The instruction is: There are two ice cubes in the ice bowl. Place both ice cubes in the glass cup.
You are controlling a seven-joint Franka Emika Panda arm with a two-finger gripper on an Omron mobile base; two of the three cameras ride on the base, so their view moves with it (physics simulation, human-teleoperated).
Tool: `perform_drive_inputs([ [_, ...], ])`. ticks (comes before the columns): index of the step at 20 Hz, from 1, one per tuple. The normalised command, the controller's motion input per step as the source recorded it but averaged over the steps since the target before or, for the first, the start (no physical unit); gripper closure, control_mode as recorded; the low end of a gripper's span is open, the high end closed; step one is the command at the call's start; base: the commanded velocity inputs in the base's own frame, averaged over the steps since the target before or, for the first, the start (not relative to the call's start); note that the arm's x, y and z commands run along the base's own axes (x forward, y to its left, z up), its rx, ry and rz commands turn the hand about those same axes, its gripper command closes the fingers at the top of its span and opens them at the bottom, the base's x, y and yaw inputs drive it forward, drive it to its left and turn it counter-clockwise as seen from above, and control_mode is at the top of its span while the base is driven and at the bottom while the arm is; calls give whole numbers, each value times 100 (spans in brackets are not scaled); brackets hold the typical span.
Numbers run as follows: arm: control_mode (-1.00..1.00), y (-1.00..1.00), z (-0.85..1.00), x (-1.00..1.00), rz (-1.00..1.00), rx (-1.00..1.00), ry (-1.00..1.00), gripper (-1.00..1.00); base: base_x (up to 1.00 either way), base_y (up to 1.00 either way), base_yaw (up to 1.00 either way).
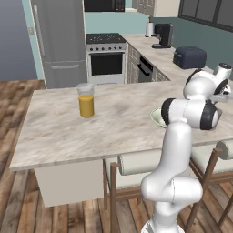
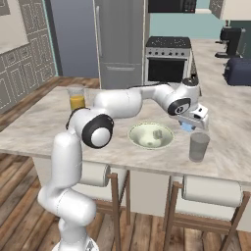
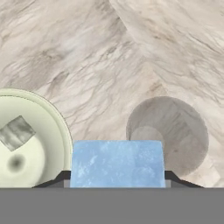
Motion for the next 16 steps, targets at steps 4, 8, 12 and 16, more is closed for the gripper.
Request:
perform_drive_inputs([
  [4, -100, -38, 0, 1, 0, 0, 2, 100, 0, 0, 0],
  [8, -100, -28, 0, 0, 0, 0, 3, 100, 0, 0, 0],
  [12, -100, -18, 0, 3, 0, 0, 3, 100, 0, 0, 0],
  [16, -100, -11, 0, 4, 0, 0, 3, 100, 0, 0, 0],
])
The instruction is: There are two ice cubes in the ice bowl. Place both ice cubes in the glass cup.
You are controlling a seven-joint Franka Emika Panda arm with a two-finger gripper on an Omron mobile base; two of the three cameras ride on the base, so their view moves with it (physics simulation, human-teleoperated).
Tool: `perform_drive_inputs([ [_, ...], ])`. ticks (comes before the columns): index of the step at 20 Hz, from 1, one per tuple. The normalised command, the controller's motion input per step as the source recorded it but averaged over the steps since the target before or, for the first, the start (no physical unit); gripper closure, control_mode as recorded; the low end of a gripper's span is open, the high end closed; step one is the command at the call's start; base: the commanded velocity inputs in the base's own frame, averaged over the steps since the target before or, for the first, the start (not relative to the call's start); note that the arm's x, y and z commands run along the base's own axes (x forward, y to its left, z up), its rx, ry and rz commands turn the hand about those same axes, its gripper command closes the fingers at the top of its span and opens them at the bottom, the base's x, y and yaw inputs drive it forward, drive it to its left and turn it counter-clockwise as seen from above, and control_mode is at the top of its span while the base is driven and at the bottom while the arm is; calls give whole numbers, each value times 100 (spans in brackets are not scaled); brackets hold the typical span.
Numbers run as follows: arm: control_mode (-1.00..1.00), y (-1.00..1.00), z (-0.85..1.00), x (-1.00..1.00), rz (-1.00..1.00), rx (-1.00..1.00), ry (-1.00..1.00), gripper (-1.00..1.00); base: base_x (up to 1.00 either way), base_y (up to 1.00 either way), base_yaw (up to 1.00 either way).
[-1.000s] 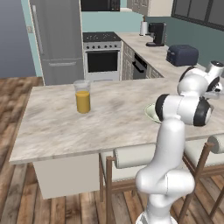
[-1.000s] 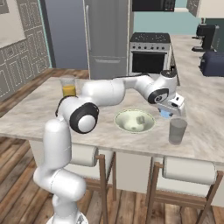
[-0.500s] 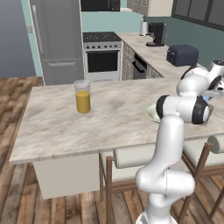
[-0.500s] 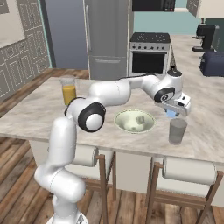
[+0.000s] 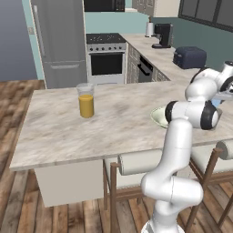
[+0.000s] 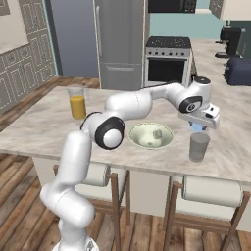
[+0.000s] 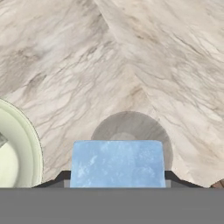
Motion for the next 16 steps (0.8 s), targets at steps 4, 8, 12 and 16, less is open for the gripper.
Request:
perform_drive_inputs([
  [4, -100, -9, -11, 0, 0, 0, 2, 100, 0, 0, 0],
  [8, -100, -8, -32, 0, 0, 0, 2, 100, 0, 0, 0],
  [12, -100, 0, -41, 0, 0, 0, 3, 100, 0, 0, 0],
  [16, -100, 0, -25, 0, 0, 0, 4, 100, 0, 0, 0],
])
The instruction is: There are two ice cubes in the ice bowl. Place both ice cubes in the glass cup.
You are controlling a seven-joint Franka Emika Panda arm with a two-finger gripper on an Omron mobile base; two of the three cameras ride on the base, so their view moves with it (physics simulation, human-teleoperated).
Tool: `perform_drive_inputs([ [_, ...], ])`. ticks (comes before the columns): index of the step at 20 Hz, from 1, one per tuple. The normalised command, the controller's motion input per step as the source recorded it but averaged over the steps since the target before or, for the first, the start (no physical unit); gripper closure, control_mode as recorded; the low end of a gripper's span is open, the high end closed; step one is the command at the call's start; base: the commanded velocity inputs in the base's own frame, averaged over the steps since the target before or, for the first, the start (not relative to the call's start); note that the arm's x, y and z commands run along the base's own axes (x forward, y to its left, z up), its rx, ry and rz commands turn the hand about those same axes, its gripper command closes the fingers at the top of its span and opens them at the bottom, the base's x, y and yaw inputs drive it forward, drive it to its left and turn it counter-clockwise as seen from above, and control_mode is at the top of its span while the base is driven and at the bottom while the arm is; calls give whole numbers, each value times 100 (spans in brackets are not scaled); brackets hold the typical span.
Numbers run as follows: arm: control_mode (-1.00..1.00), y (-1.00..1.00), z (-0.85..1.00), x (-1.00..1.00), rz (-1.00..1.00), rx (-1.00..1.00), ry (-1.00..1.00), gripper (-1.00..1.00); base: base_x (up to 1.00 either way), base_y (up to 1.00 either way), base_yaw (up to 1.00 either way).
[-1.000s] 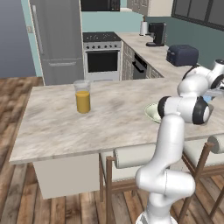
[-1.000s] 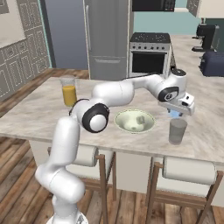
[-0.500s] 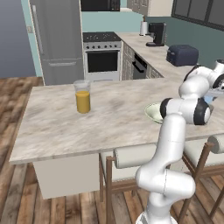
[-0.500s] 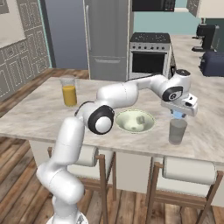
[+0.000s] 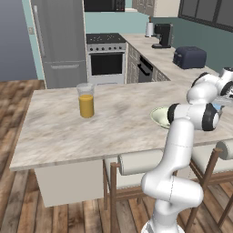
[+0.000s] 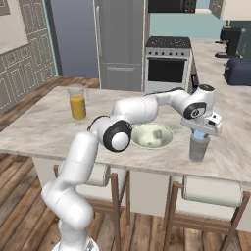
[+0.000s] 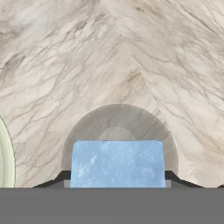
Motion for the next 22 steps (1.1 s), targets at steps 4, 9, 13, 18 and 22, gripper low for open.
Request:
perform_drive_inputs([
  [4, -100, 0, -14, 1, 0, 0, 1, 100, 0, 0, 0],
  [9, -100, -1, -3, 7, 0, 0, 0, 100, 0, 0, 0],
  [13, -100, -13, 0, 10, 0, 0, 0, 100, 0, 0, 0],
  [18, -100, -18, -1, 3, 0, 0, 0, 100, 0, 0, 0],
  [22, -100, -17, -2, 0, 0, 0, 0, 100, 0, 0, 0],
])
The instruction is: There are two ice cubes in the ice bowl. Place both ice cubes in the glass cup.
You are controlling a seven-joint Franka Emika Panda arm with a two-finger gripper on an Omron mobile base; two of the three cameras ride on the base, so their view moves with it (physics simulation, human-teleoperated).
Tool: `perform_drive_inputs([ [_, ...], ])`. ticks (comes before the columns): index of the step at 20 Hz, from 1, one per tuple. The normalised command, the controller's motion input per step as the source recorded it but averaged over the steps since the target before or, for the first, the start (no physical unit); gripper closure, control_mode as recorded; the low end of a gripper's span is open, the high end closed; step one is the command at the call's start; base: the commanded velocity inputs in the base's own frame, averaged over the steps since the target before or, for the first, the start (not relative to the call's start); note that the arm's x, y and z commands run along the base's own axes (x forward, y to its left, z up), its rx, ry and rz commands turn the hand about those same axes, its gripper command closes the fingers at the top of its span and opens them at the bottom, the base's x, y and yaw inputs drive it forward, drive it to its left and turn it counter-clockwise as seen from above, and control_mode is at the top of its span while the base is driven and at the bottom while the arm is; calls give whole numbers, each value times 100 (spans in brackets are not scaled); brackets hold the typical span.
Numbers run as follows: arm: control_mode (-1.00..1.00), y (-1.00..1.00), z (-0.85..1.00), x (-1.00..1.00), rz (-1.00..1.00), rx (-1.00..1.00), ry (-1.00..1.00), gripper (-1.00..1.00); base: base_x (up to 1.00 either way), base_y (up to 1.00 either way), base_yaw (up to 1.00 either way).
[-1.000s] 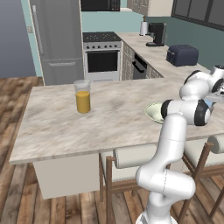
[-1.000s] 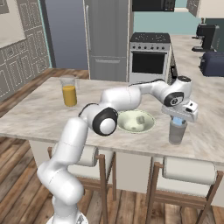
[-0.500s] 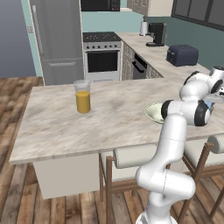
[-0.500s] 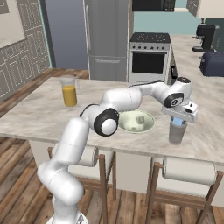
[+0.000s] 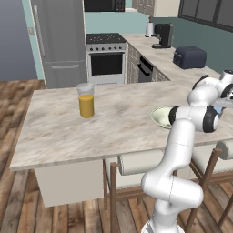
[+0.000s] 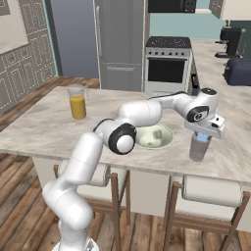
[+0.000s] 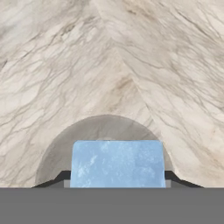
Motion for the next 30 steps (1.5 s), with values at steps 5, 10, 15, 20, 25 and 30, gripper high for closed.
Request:
perform_drive_inputs([
  [5, -100, -2, 0, 3, 0, 0, 0, 100, 0, 0, 0],
  [10, -100, 0, 0, 0, 0, 0, 0, -100, 0, 0, 0],
  [15, -100, 0, 20, 0, 0, 1, -1, -100, 0, 0, 0],
  [20, -100, 0, 60, 0, 0, 6, -8, -100, 0, 0, 0],
  [25, -100, 26, 49, -32, 0, 6, -5, -100, 0, 0, 0],
  [30, -100, 99, -1, -96, 3, 0, 0, -100, 0, 0, 0],
])
